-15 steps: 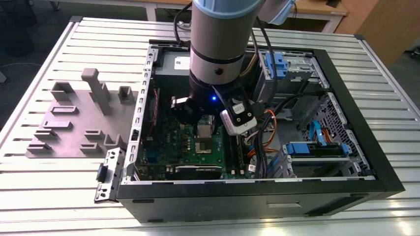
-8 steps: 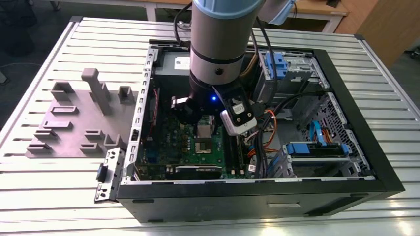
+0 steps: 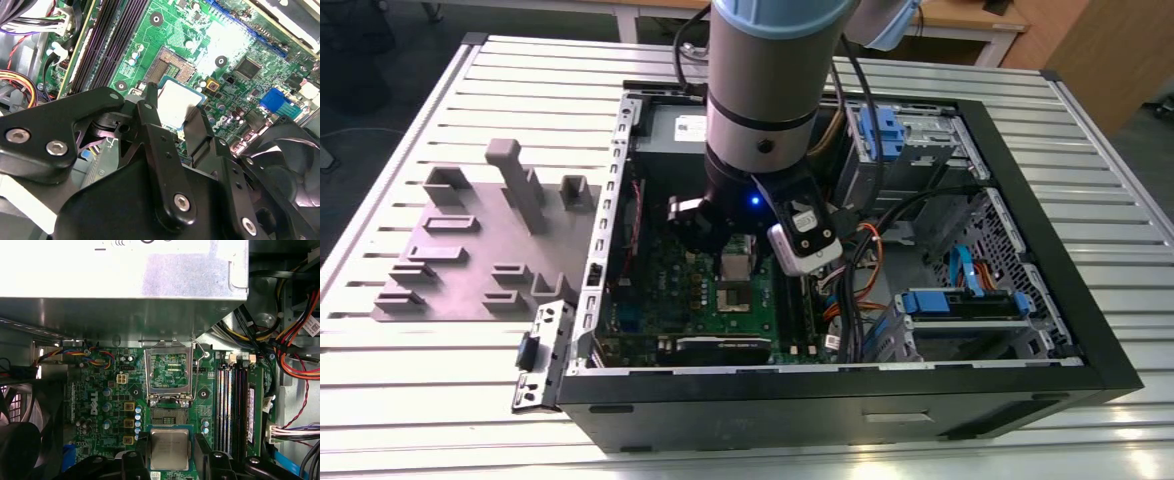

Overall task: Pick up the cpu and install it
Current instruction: 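Place the cpu into insertion slot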

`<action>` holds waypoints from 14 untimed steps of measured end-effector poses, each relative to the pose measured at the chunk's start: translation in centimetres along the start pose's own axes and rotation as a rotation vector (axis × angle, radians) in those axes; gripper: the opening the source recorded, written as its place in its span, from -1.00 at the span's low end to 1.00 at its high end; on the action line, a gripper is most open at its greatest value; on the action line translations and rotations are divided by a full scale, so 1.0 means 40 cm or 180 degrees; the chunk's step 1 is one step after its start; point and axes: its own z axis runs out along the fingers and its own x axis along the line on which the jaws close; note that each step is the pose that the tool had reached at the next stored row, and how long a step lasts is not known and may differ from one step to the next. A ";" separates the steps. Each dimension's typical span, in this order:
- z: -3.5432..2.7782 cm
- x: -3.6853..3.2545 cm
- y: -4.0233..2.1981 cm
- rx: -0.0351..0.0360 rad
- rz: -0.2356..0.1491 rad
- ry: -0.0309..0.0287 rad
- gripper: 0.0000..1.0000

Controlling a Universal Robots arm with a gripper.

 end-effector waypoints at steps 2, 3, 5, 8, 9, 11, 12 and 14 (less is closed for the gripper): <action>0.007 0.000 0.000 0.0001 0.0000 0.0000 -0.09; 0.010 0.000 0.000 0.0001 0.0000 0.0001 -0.09; 0.013 0.000 -0.001 0.0001 0.0000 0.0001 -0.09; 0.016 0.000 -0.004 0.0001 0.0000 0.0001 -0.09; 0.017 0.000 -0.005 0.0001 0.0000 0.0001 -0.09; 0.018 -0.001 -0.006 0.0001 0.0000 0.0000 -0.09; 0.018 0.000 -0.006 0.0001 0.0000 0.0000 -0.09; 0.018 -0.001 -0.006 0.0001 0.0000 0.0001 -0.09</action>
